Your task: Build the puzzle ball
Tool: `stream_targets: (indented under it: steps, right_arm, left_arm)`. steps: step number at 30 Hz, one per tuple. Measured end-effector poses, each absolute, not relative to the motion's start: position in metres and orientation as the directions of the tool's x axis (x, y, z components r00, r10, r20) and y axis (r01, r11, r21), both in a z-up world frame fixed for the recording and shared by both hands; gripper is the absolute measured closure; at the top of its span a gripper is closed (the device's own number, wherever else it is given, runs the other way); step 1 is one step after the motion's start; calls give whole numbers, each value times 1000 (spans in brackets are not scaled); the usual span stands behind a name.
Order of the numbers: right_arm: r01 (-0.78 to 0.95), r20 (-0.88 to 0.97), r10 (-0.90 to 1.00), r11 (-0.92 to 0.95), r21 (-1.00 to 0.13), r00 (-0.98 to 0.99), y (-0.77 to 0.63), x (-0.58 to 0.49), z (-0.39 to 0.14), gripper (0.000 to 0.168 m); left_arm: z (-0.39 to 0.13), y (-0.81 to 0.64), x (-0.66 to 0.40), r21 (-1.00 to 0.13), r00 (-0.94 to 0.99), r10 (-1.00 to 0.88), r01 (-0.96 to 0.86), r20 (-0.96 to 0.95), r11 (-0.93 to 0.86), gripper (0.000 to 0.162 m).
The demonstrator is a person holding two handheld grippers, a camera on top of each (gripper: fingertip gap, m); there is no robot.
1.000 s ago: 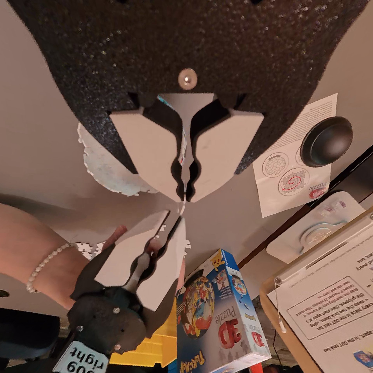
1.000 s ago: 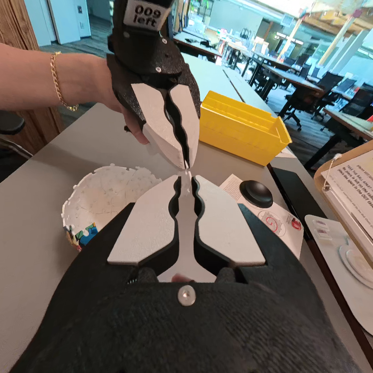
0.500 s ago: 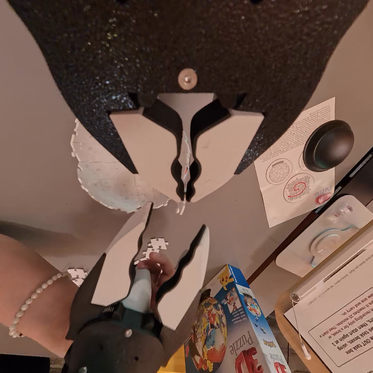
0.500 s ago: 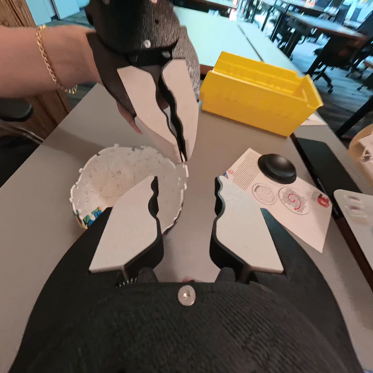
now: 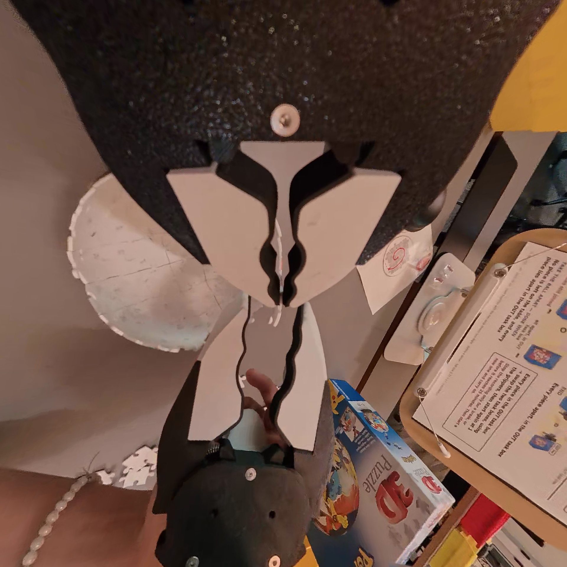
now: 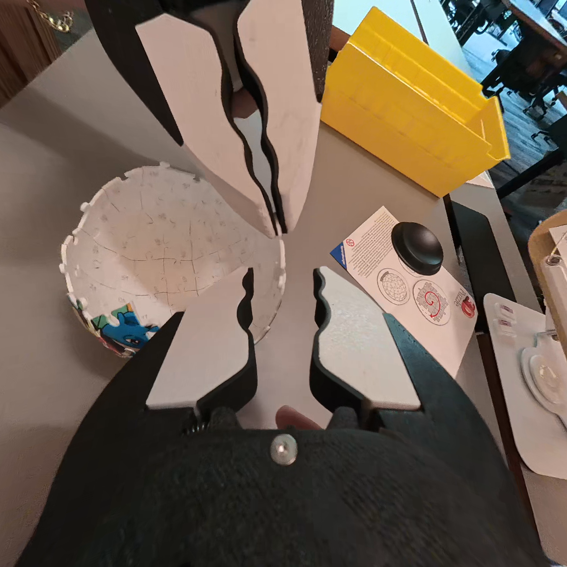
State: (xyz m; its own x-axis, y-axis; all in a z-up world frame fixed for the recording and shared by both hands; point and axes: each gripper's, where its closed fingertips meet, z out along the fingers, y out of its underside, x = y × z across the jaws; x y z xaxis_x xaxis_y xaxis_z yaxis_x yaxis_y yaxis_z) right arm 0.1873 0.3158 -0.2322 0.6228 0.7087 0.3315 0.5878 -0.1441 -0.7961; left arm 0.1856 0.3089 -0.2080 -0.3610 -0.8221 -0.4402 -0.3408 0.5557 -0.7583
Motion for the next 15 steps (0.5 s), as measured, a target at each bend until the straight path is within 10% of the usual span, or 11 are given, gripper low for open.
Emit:
stream_targets:
  steps: [15]
  right_arm:
    - [593,347,702,-133,-794,622,321,185,-236,143]
  left_arm:
    - [-215,314,185,-768,-346,-839,-357,-419,531,160]
